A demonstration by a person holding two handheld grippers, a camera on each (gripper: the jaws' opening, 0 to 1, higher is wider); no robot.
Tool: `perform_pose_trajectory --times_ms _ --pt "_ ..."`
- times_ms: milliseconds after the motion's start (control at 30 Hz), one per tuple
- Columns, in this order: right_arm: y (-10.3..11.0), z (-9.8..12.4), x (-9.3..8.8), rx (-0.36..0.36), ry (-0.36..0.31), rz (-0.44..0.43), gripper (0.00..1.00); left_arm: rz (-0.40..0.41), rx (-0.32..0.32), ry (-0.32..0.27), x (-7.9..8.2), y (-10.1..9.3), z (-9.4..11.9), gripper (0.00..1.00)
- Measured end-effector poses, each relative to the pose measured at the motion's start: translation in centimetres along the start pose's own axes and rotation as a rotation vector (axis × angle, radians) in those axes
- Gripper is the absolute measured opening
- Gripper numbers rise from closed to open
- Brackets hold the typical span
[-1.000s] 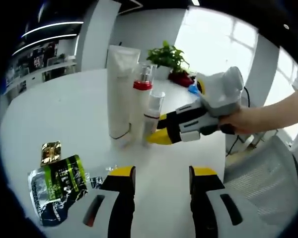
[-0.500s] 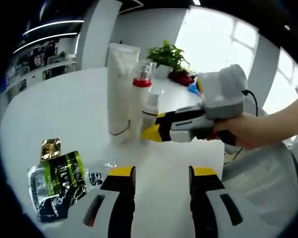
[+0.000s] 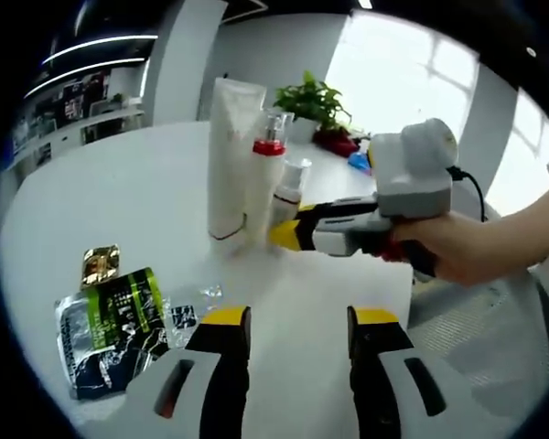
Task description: Arrange the skincare products in the storage area until every visible bottle or jar stands upright without overlapping.
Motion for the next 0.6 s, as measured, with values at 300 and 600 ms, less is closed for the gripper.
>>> perform_pose_trajectory --times_ms 300,600 --pt "0.19 -0.04 -0.01 -0.027 -0.001 -0.027 0.20 0.001 0.004 0.001 -0.25 0.25 0.37 0.39" --pt "0.33 -0.11 -0.28 -0.037 0.006 -0.026 0.22 0.001 0.010 -0.001 -0.29 0.45 0.72 0.40"
Point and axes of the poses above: the point that each gripper's makers call its tool centre point, and the gripper's own axes: z roughly backward along the fingers, y roughly to its left, x roughly out of its top, the point moved 8 cm from there along z, roughly backward along the fingers, and after that the axes turned 6 degrees about y, right-handed, at the moved point
